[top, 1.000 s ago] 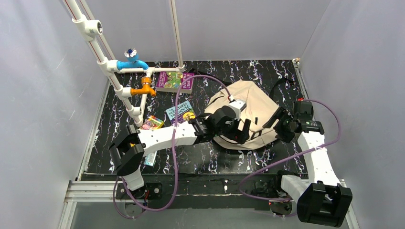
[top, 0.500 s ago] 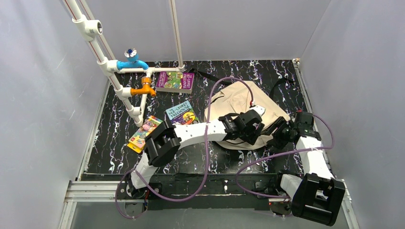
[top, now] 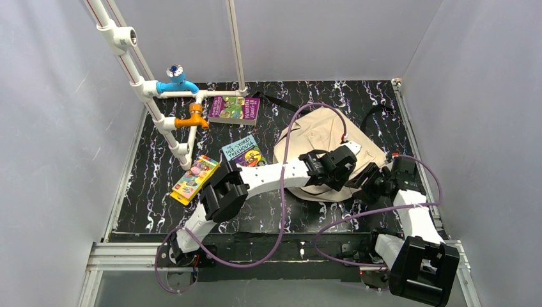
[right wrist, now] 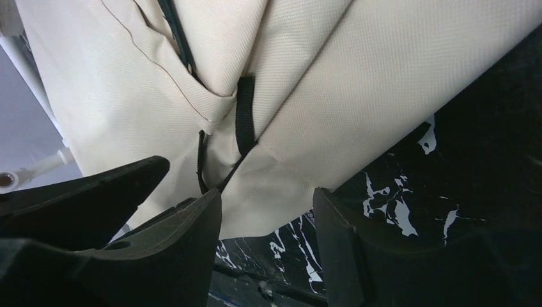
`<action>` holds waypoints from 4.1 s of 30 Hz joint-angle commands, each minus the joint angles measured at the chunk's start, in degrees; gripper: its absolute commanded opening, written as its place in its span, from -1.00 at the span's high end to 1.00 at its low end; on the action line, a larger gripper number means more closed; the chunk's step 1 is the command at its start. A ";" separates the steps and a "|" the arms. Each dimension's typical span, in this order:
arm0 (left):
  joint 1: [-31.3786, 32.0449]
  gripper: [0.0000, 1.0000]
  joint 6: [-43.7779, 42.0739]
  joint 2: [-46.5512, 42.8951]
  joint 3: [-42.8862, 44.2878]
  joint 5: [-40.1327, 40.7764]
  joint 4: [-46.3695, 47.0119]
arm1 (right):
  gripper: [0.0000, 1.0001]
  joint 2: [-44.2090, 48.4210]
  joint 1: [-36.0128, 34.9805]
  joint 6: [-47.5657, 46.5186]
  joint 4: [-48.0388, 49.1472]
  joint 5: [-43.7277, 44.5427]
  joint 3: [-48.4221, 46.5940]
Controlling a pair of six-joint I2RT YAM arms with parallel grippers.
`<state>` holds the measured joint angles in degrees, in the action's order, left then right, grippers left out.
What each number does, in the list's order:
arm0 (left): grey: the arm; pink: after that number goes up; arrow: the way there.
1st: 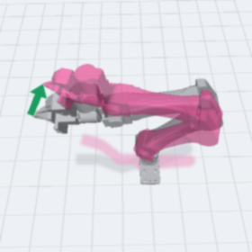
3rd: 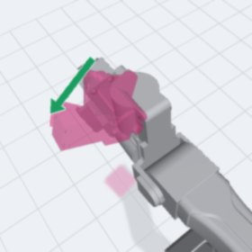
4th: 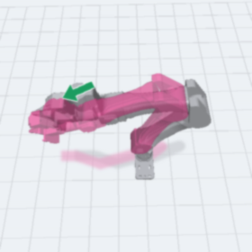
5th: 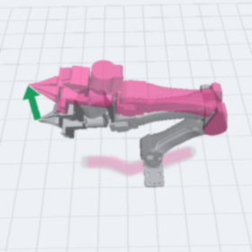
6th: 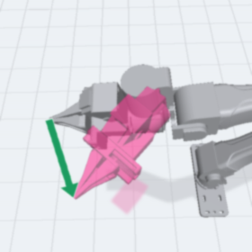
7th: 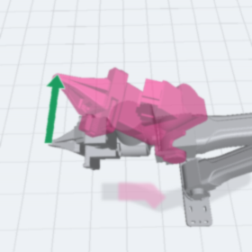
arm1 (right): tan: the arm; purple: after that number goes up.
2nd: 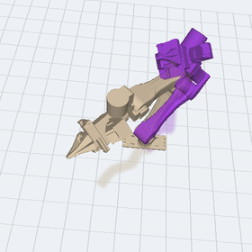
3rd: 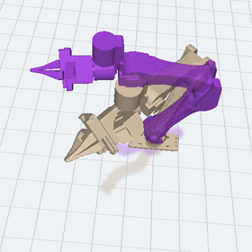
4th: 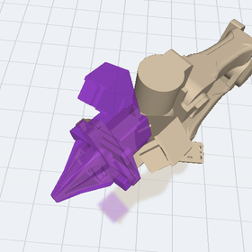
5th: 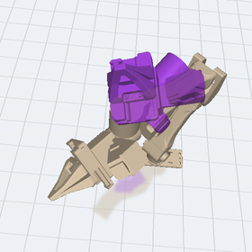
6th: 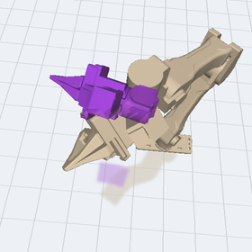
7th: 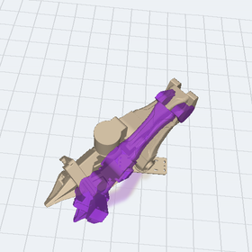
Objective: Pack the student bag
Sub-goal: Unzip the student bag at the center of the board.
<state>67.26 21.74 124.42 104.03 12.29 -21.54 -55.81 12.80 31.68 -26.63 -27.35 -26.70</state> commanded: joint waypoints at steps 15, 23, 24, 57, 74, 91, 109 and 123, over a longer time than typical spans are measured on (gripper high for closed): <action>0.63 0.24 0.96 3.98 4.18 2.12 -2.54 | -0.23 1.01 0.30 -1.86 -0.06 -1.77 0.69; 0.59 1.00 0.97 0.07 3.02 2.77 -2.65 | -0.53 -0.25 0.30 -0.20 -0.52 -6.80 1.24; 0.60 1.00 1.61 -1.28 1.91 3.17 -1.92 | -0.54 -0.28 0.30 0.39 -0.93 -6.10 1.41; 0.01 1.00 7.35 -31.36 -33.59 11.33 17.62 | 0.97 -9.58 6.50 16.83 16.71 1.71 0.25; -6.85 1.00 9.63 -41.83 -44.99 -0.18 23.53 | 0.00 -15.80 -14.56 -9.99 -10.07 33.63 -27.95; -7.15 1.00 12.89 -40.63 -43.08 -4.90 24.26 | -0.57 -0.20 -29.79 39.83 17.61 8.81 -9.38; -7.07 1.00 14.58 -36.10 -40.08 -13.59 24.30 | -0.51 -4.45 -31.61 49.69 21.85 13.55 -1.97; -7.15 1.00 16.23 -37.02 -42.10 -16.05 25.70 | -0.62 -7.17 -31.61 47.82 37.54 8.58 1.78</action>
<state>60.05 36.25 89.32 62.22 -0.78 1.69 -63.79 -18.50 79.35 1.19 -17.43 -25.76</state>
